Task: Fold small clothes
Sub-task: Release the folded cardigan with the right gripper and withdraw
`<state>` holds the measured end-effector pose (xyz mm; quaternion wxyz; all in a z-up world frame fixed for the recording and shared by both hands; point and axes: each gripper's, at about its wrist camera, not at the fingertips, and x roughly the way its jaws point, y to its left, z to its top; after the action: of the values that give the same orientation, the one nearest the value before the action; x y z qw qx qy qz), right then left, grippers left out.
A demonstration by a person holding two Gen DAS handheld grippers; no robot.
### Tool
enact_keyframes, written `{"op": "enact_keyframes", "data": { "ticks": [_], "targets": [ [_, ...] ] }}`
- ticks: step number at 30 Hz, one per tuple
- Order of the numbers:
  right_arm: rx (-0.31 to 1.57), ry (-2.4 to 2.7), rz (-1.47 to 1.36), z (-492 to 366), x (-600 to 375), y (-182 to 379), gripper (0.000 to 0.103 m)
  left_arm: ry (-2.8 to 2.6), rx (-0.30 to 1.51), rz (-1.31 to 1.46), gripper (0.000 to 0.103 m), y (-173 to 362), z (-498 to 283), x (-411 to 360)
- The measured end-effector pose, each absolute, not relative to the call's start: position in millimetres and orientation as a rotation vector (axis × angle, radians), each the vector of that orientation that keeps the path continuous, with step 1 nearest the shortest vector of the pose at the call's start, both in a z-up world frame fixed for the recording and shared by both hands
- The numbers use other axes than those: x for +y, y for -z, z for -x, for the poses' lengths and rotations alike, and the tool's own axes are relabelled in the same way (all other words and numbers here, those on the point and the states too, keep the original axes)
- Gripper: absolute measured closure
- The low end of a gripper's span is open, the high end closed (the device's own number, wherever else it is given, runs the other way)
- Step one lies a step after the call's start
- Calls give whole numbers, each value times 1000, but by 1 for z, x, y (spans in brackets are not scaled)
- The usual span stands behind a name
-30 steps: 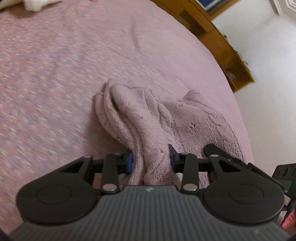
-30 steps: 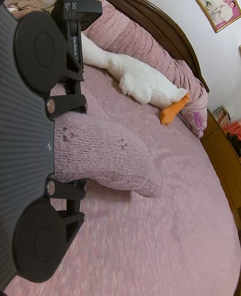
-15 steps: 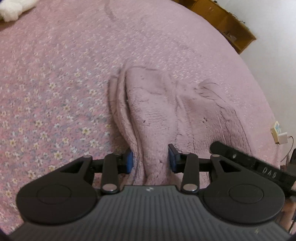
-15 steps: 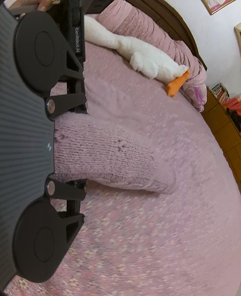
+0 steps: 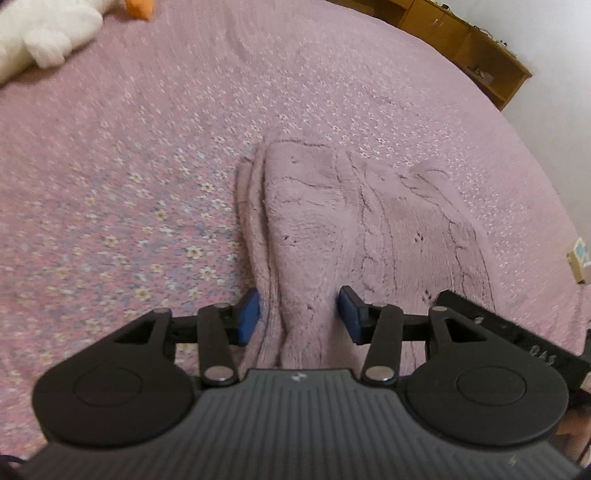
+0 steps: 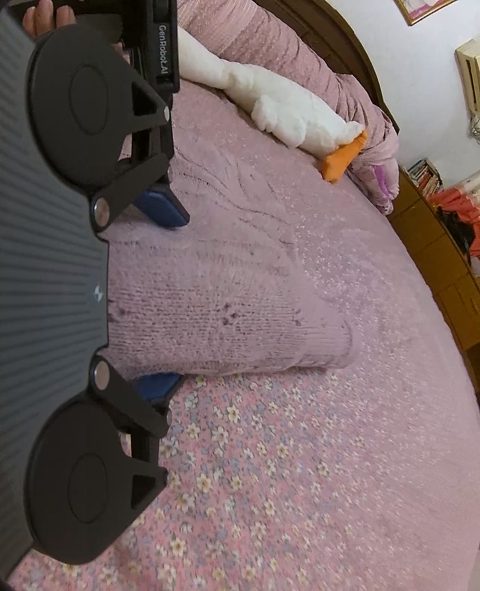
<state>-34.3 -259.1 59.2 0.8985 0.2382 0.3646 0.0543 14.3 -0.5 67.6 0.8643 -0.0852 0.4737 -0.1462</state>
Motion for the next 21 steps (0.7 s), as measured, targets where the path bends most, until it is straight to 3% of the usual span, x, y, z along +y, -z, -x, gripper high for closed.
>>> {"op": "enact_keyframes", "data": {
  "ticks": [10, 14, 21],
  "targets": [
    [711, -91, -424, 81, -259, -88, 5, 271, 934, 79, 45, -89, 31, 2],
    [719, -77, -361, 102, -256, -96, 0, 242, 936, 63, 32, -86, 51, -1],
    [772, -93, -298, 131, -250, -88, 0, 242, 978, 27, 30, -62, 67, -11]
  ]
}}
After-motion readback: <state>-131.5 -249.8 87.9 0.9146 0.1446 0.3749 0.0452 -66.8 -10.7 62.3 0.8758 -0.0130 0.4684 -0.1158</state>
